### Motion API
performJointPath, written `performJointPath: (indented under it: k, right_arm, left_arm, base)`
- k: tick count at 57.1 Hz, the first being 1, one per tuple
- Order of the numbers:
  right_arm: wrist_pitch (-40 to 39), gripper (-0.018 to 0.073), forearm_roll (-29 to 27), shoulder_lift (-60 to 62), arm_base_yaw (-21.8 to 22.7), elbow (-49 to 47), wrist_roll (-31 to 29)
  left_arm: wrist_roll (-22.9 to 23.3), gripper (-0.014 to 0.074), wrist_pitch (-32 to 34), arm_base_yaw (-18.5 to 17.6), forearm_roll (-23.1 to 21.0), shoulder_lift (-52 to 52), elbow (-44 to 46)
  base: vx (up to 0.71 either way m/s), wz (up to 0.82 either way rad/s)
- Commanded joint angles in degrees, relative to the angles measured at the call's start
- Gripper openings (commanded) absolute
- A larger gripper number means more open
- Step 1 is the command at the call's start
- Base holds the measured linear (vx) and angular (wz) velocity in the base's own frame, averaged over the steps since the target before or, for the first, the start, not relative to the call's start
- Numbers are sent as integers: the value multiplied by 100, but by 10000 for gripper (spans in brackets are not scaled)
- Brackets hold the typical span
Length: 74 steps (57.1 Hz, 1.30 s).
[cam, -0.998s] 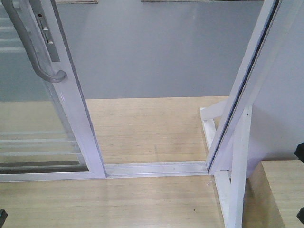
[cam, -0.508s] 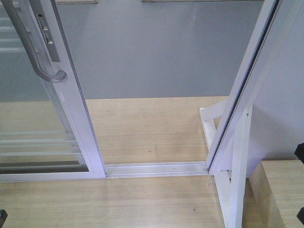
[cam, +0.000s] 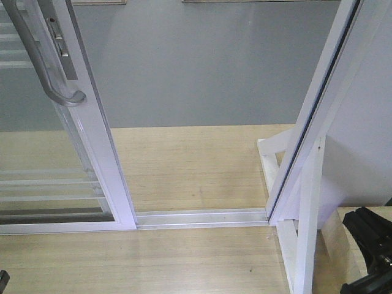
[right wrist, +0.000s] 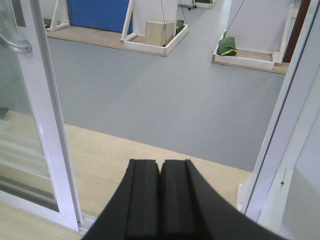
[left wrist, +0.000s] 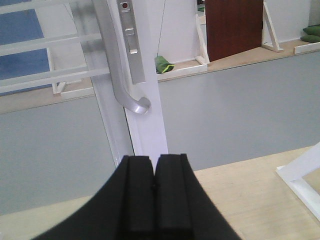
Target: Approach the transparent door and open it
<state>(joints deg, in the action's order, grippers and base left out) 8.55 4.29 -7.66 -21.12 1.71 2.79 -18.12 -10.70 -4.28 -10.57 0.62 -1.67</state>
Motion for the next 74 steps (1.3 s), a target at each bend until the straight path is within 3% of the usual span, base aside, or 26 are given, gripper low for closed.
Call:
performJointPath:
  k: [1, 8, 22, 31, 74]
  right_arm:
    - [-403, -4, 10, 342, 16, 24, -100]
    - [-48, -4, -25, 933, 92, 24, -279]
    - [60, -4, -340, 917, 1054, 24, -234]
    - [60, -4, -429, 917, 1386, 24, -234]
    - [60, -4, -488, 910, 1392, 24, -234]
  left_arm:
    - [15, -6, 440, -31, -24, 83, -64]
    - [15, -6, 440, -31, -24, 83, -64]
    - [15, -6, 440, -31, -24, 83, -64]
    - [20, -6, 440, -31, -24, 83, -64]
    - [20, -6, 440, -31, -24, 83, -64]
  base:
    - [0, 0]
    - [0, 0]
    - [0, 0]
    - [0, 0]
    - [0, 0]
